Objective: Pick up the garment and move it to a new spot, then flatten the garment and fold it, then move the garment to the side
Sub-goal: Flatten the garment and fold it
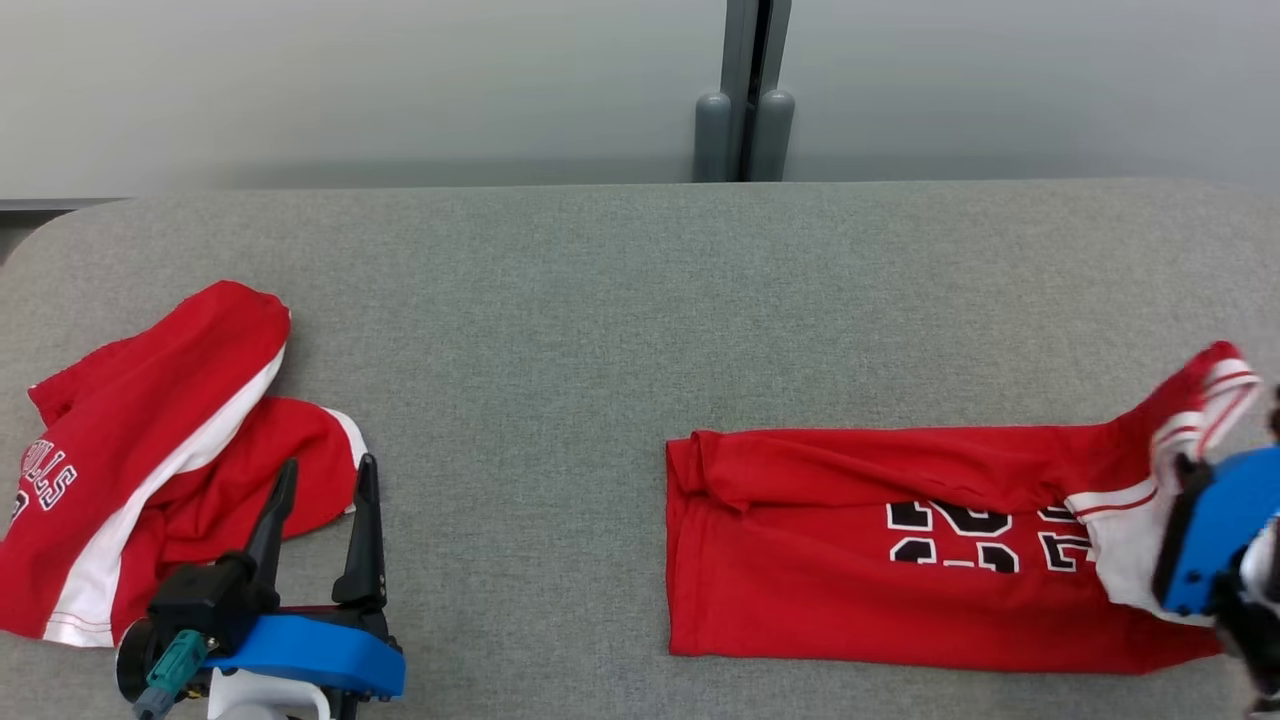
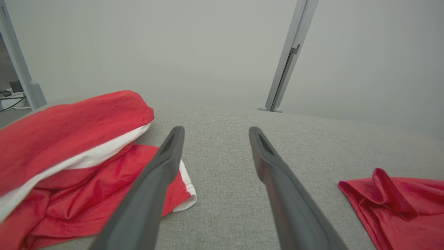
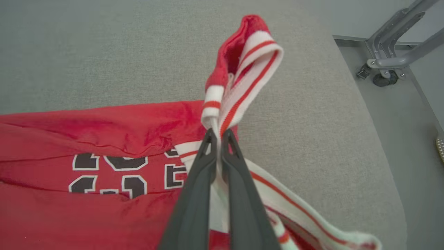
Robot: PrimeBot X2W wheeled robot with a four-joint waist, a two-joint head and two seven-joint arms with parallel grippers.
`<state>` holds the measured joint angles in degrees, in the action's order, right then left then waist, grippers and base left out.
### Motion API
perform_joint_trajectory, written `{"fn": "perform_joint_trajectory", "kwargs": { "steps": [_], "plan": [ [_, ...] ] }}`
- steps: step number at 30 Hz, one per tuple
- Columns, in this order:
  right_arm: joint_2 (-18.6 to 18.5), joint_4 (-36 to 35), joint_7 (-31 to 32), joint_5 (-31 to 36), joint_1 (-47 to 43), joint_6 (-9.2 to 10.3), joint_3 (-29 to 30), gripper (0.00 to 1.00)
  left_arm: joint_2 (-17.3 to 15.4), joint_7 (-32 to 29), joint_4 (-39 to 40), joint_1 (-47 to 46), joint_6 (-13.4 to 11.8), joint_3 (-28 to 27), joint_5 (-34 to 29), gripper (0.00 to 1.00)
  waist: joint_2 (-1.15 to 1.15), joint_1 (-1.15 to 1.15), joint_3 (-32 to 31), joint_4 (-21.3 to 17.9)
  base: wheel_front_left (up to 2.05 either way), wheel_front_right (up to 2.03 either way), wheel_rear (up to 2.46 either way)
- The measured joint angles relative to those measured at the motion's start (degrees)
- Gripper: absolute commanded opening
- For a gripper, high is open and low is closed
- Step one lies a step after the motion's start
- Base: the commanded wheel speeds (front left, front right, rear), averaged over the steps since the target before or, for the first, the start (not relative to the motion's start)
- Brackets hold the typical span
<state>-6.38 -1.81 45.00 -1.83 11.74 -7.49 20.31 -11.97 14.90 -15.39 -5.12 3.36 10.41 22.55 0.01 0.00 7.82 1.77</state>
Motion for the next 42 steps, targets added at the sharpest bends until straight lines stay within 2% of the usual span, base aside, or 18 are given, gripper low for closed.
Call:
{"fn": "perform_joint_trajectory", "kwargs": {
  "steps": [6,13,20,26,27,31,33,38,42],
  "plan": [
    [2.2,-3.7,-0.3,-3.1,-1.7,0.00,-15.0,0.00,0.0,0.1,-0.5,-0.1,0.2,-0.4,0.0,1.00,-0.01,-0.01,-0.2,0.5,0.00,0.00,0.00],
    [3.3,4.2,-2.5,-6.6,2.2,0.00,-28.3,0.00,1.1,0.1,-0.1,-0.5,0.7,-0.7,-0.5,1.00,-0.01,0.00,0.5,1.5,0.00,0.00,0.00],
    [3.5,11.8,-5.8,-11.2,6.5,0.00,-36.3,0.00,1.9,0.1,-0.5,-1.1,1.5,-0.3,-1.4,1.00,-0.01,0.00,1.2,3.8,0.00,0.00,0.00],
    [3.5,15.4,-7.3,-11.8,7.8,0.00,-38.0,0.00,2.8,0.1,-0.8,-1.2,1.9,-0.5,-1.9,1.00,-0.01,0.00,1.7,5.0,0.00,0.00,0.00],
    [3.5,15.7,-7.3,-12.1,7.8,0.00,-38.1,1.00,2.9,0.1,-0.9,-1.2,2.0,-0.5,-2.0,1.00,-0.01,0.00,1.7,5.1,0.00,0.00,0.00],
    [3.5,15.5,-10.0,-16.3,7.9,0.00,-38.4,1.00,3.1,0.1,-1.1,-1.2,2.3,-1.1,-2.1,1.00,-0.01,0.00,1.3,4.9,0.00,0.00,0.00],
    [3.5,13.9,-13.2,-18.1,8.0,0.00,-37.4,1.00,3.0,0.1,-1.2,-1.1,2.3,-1.5,-2.4,1.00,-0.01,0.00,0.9,4.6,0.00,0.00,0.00],
    [3.6,8.8,-23.9,-19.4,7.8,0.00,-28.9,1.00,3.0,0.1,-1.2,-0.3,2.6,-2.2,-2.6,1.00,-0.01,0.00,-0.9,3.6,0.00,0.00,0.00],
    [3.5,5.3,-31.1,-14.6,3.7,0.00,-21.2,1.00,3.1,0.1,-1.1,0.5,2.6,-2.6,-2.9,1.00,-0.01,-0.01,-2.4,2.5,0.00,0.00,0.00]
  ]
}}
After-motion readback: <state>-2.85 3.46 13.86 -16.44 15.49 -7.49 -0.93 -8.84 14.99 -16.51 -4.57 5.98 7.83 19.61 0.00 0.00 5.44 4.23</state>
